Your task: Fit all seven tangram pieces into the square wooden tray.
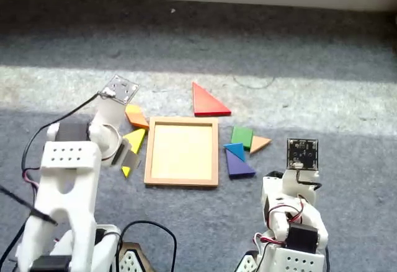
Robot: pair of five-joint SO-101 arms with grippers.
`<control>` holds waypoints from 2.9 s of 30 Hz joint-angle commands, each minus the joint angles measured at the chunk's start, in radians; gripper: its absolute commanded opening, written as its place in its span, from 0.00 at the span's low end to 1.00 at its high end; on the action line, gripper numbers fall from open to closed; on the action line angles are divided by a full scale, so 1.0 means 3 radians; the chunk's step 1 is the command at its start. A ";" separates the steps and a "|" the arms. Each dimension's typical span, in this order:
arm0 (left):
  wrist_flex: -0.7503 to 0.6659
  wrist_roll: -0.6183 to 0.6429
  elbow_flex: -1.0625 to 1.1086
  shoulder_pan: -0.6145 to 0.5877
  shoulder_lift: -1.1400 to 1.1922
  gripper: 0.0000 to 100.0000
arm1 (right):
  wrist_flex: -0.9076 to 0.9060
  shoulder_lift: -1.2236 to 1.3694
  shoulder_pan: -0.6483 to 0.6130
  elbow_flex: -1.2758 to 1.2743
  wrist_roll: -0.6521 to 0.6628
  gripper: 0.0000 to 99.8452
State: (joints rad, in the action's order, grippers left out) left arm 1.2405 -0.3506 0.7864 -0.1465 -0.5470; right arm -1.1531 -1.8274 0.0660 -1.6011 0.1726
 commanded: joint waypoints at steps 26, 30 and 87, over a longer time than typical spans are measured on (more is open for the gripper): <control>-0.0051 0.0020 -0.1972 -0.0238 0.2841 0.31 | 0.0141 -0.0033 0.0028 0.0008 -0.0036 0.02; -0.0036 0.0026 -0.2059 -0.0222 0.2959 0.30 | 0.0141 -0.0033 0.0028 0.0008 -0.0031 0.02; 0.0332 0.0292 -0.1046 0.0197 0.1634 0.31 | 0.0136 -0.0033 0.0028 0.0003 -0.0015 0.02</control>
State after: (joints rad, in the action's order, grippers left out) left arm 1.4032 -0.2754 0.4427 -0.0775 -0.0483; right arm -1.1362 -1.8259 0.0660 -1.6042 0.1726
